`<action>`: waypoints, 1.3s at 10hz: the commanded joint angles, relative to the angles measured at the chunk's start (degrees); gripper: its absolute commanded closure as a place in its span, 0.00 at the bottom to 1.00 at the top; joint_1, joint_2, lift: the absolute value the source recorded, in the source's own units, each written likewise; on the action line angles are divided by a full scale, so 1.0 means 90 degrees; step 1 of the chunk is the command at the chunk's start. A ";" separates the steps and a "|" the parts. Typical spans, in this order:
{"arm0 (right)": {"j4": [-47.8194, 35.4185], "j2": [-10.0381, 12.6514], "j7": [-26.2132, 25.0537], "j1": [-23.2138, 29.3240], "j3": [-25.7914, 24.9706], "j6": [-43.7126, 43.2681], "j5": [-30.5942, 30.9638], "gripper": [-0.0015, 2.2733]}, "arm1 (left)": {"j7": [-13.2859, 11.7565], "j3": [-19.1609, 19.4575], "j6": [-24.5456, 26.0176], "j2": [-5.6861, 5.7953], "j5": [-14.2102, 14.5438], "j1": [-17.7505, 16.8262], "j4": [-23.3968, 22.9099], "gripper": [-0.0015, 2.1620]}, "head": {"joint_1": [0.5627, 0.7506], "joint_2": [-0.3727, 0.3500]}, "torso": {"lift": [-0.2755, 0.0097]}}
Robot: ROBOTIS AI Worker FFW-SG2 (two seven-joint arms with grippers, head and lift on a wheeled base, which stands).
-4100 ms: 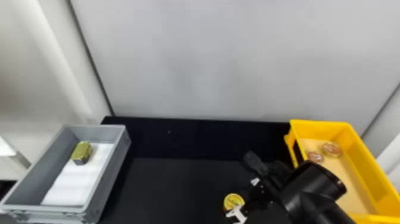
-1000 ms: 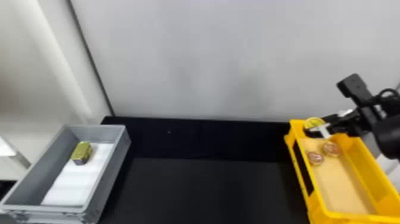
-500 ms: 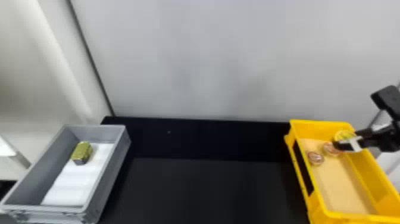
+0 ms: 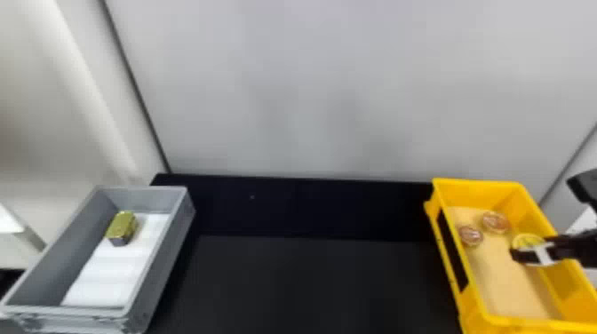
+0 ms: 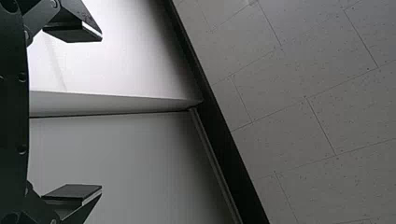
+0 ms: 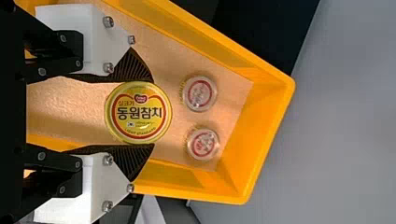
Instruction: Pick up the round yellow can and place it in the yellow rectangular box
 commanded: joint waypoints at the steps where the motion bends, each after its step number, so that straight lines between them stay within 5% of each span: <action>1: 0.0256 0.0178 -0.0052 0.0101 -0.0232 -0.0034 -0.0006 0.29 | 0.0001 0.0002 -0.0003 -0.0023 0.0000 0.0000 -0.0009 0.06 | 0.53 0.59 | 0.93; 9: 0.1799 0.0353 -0.1127 -0.0182 -0.0339 -0.0161 -0.1325 0.29 | 0.0001 -0.0066 -0.0042 -0.0052 -0.0039 -0.0030 0.0001 0.06 | 0.53 0.59 | 0.93; 13: 0.1877 0.0344 -0.1235 -0.0261 -0.0320 -0.0220 -0.1423 0.29 | -0.0009 -0.0076 -0.0042 -0.0043 -0.0039 -0.0030 0.0001 0.06 | 0.53 0.59 | 0.93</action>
